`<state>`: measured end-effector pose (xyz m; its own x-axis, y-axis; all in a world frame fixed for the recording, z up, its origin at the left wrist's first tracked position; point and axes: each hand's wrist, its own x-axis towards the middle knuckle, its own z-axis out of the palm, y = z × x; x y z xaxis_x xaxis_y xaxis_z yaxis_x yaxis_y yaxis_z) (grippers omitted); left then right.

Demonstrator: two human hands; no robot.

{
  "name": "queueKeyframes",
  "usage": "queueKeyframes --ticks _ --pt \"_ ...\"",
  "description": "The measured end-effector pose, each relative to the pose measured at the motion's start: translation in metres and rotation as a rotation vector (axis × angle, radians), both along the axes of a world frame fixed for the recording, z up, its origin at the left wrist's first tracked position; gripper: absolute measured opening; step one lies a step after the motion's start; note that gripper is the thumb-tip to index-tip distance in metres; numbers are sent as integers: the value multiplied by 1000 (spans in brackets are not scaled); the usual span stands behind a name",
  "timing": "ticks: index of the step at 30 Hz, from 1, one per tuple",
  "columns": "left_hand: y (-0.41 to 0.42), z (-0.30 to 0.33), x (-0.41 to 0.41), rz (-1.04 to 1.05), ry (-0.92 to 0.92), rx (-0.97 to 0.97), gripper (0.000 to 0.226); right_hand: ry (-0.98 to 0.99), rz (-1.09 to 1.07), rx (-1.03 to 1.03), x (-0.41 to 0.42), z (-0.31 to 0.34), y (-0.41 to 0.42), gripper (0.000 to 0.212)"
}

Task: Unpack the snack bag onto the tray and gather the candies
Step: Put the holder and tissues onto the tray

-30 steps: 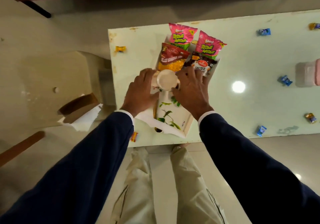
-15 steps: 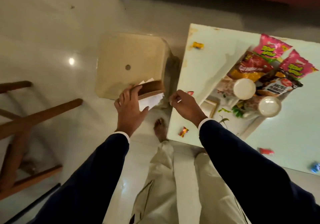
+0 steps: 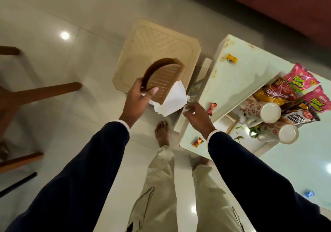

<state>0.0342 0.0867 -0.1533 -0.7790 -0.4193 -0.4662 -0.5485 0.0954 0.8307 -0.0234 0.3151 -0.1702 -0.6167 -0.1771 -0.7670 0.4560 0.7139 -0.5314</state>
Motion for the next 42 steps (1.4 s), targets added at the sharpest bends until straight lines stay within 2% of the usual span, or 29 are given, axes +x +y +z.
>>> queueKeyframes --ticks 2,5,8,10,13,19,22,26,30,33,39,42 --pt "-11 2 24 149 -3 57 35 71 -70 47 -4 -2 -9 37" --pt "-28 1 64 304 -74 55 48 74 -91 125 -8 -10 -28 75" --pt "-41 -4 104 343 -152 62 50 23 -135 128 -11 -21 -49 106" --pt "-45 -9 125 326 -203 75 42 -83 -302 28 -12 -31 -59 117" --pt "-44 -12 143 302 -254 109 38 -219 -511 -38 -10 -43 -69 109" --pt "-36 -12 135 251 -242 147 47 -24 -534 118 -4 -50 -65 92" --pt "-33 -9 122 221 -223 134 54 -13 -581 110 -6 -48 -58 79" --pt "-29 -4 108 161 -206 104 60 -91 -686 -4 -14 -44 -41 55" --pt "-23 -4 95 132 -183 82 43 -230 -834 -232 -26 -26 -16 52" --pt "-15 -5 84 110 -144 58 37 -183 -888 -286 -31 -14 11 48" --pt "15 3 63 -41 -67 -1 48 -117 -997 -432 -36 11 71 43" --pt "40 14 49 -201 -25 -80 50 15 -881 -411 -36 36 103 37"
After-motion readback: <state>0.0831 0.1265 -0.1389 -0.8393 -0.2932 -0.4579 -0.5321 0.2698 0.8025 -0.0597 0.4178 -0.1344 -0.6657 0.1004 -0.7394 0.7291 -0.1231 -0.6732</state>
